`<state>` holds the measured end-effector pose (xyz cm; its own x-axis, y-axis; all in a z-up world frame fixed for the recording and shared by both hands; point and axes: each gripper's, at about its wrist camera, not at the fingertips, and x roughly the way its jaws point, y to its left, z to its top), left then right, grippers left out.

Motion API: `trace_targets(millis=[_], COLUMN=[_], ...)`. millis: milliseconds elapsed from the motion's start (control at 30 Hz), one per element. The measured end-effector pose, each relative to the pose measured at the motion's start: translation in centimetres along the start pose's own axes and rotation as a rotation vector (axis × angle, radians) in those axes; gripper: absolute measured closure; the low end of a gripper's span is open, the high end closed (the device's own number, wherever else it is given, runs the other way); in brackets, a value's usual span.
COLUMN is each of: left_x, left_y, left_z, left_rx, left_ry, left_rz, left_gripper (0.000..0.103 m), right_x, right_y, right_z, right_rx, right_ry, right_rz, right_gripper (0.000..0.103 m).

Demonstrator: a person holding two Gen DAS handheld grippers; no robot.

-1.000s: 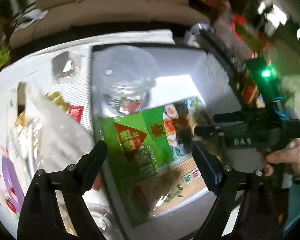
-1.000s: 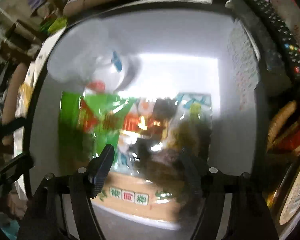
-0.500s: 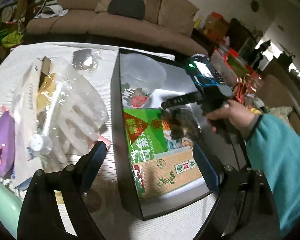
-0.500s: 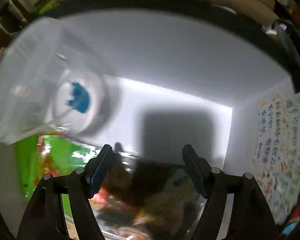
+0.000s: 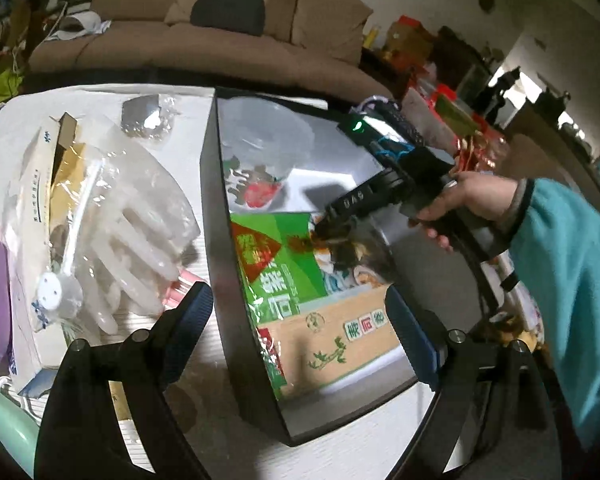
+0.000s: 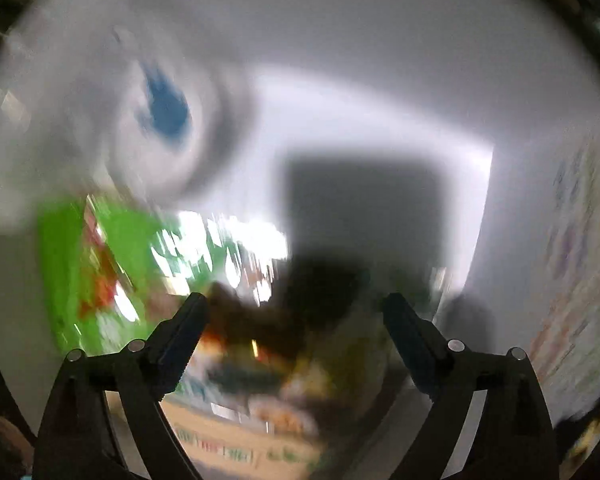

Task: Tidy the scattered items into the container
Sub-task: 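Press the package flat inside the box with the right gripper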

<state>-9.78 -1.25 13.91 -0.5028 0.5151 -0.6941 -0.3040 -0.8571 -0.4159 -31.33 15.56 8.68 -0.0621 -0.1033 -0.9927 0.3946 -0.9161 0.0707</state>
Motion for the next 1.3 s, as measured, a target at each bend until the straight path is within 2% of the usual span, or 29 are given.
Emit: trace_targets(millis=[67,133,333,433,533,600,633,667,700,767,800,867,967,1033,1100,1200,1300], left_x=[-0.2,-0.2,0.4,0.3,-0.2,-0.5,-0.7,-0.9,-1.1,-1.4,-1.4,-1.3,-1.1,-1.2,-1.3,-1.8,-2.2], left_y=[0.3,0.2,0.4,0.1,0.0,0.2,0.3,0.3,0.3,0.4,0.4,0.3,0.0,-0.2,-0.4,-0.5,0.0], left_z=[0.0,0.0,0.1,0.0,0.2,0.3,0.4,0.5,0.6,0.6,0.6,0.6,0.4,0.4,0.3,0.3,0.2], left_rx=[-0.018,-0.009,-0.013,-0.002,0.002,-0.006,-0.008,-0.006,-0.003,-0.003,-0.002,0.005,0.005,0.003,0.013,0.039,0.035], left_ry=[-0.009,-0.012,-0.003,-0.005,-0.019,-0.029,-0.037,-0.043,-0.049,-0.054,-0.051,-0.046,-0.04,-0.041,-0.044,-0.063,-0.069], left_rz=[-0.021,-0.018,-0.01,-0.005,-0.01,-0.016,-0.014,-0.011,-0.008,-0.017,-0.024,-0.015,-0.015,-0.017,-0.01,0.018,0.036], left_gripper=[0.016,0.016,0.016,0.016,0.016,0.016,0.016,0.016,0.016,0.016,0.016,0.016,0.016,0.015,0.012,0.003,0.002], right_x=[-0.9,-0.4,2.1,2.1,2.5,2.4,2.1,1.3,0.2,-2.3,-3.0,-3.2,-1.2,0.4,0.8,-0.8,-5.2], right_y=[-0.5,-0.6,1.0,0.9,0.9,0.8,0.9,1.1,1.4,1.7,2.0,3.3,4.8,5.3,5.7,5.8,6.0], right_z=[1.2,1.9,1.8,1.2,0.0,-0.6,-0.7,-0.8,-1.0,-1.8,-2.4,-3.7,-5.2,-6.0,-6.5,-6.7,-7.5], right_rx=[0.048,0.074,0.041,0.101,0.108,0.118,0.113,0.095,0.079,0.098,0.098,0.045,-0.023,-0.039,-0.049,-0.041,0.003], right_ry=[-0.094,-0.109,-0.064,-0.027,0.061,0.1,0.095,0.063,0.019,-0.045,-0.04,0.029,0.146,0.22,0.24,0.189,0.029], right_rz=[0.046,0.063,-0.091,-0.095,-0.088,-0.079,-0.079,-0.081,-0.079,-0.027,0.021,0.071,-0.033,-0.065,-0.094,-0.096,-0.032], right_gripper=[0.011,0.011,0.013,0.01,0.0,0.0,0.002,0.014,0.02,0.02,0.02,0.019,0.019,0.019,0.013,0.014,0.014])
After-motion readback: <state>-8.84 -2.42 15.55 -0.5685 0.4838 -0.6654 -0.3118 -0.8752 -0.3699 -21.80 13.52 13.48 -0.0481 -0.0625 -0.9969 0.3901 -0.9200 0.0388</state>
